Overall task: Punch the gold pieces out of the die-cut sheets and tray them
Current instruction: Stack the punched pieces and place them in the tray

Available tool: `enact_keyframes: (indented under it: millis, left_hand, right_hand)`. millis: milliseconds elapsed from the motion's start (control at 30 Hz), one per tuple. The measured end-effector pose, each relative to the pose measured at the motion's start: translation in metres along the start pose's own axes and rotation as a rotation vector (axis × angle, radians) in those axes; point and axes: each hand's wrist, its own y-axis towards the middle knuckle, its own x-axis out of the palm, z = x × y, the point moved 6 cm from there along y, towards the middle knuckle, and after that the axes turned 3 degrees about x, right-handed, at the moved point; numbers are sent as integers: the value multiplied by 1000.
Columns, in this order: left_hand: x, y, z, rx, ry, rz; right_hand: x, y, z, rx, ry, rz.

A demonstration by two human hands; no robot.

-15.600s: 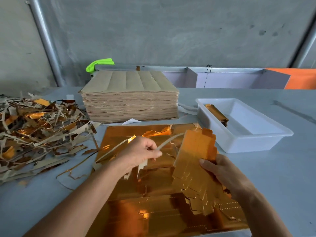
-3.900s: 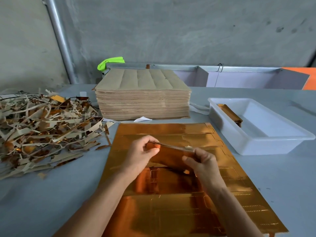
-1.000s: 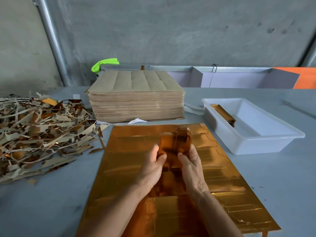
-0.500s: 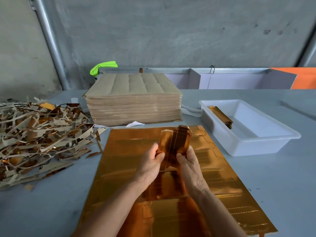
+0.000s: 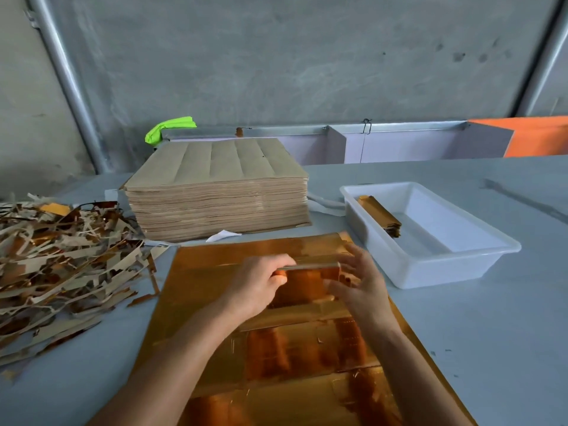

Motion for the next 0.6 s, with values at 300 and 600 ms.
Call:
enact_keyframes:
  millis: [300, 600]
  left_hand:
    - [34, -25, -48, -418, -700, 237]
    - [1, -5, -32, -194, -409, 219]
  right_hand:
    - [19, -9, 18, -10, -15, -156]
    - [16, 4, -17, -126, -290, -226]
